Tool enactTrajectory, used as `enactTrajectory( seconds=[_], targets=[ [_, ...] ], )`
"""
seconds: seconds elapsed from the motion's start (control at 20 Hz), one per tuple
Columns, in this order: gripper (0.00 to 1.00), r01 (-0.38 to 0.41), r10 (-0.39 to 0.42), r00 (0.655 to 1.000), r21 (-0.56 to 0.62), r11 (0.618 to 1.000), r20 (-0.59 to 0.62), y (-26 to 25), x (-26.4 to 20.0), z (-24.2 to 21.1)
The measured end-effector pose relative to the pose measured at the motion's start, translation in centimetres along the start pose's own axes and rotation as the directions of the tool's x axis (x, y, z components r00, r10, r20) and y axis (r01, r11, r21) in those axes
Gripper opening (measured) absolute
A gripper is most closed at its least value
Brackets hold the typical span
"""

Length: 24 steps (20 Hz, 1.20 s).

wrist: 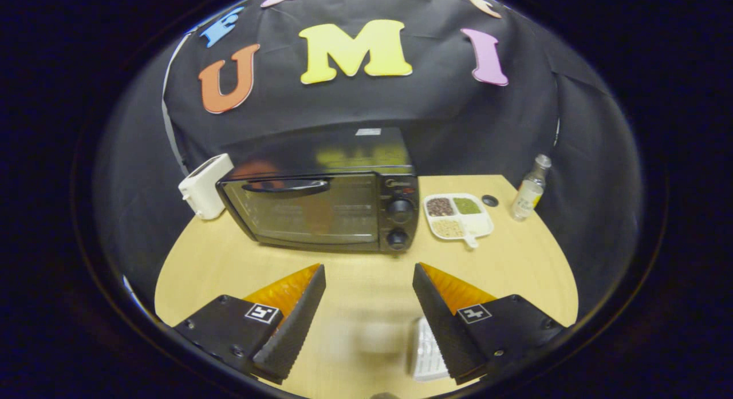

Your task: Open the toaster oven, put the food inside, and close the toaster oven door.

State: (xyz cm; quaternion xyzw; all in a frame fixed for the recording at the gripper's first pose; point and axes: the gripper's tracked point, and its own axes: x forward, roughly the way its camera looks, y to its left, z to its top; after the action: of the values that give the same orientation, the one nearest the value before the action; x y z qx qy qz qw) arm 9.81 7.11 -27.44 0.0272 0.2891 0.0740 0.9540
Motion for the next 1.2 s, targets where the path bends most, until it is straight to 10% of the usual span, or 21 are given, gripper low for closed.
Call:
enactTrajectory(
  seconds=[0.5,1.2],
  targets=[
    [0.98,0.149,-0.135,0.939,-0.022,0.989,0.318,-12.2,-16.4,9.2],
    [0.98,0.058,-0.033,0.849,-0.031,0.998,0.527,-16.2,-26.8,11.2]
  ],
)
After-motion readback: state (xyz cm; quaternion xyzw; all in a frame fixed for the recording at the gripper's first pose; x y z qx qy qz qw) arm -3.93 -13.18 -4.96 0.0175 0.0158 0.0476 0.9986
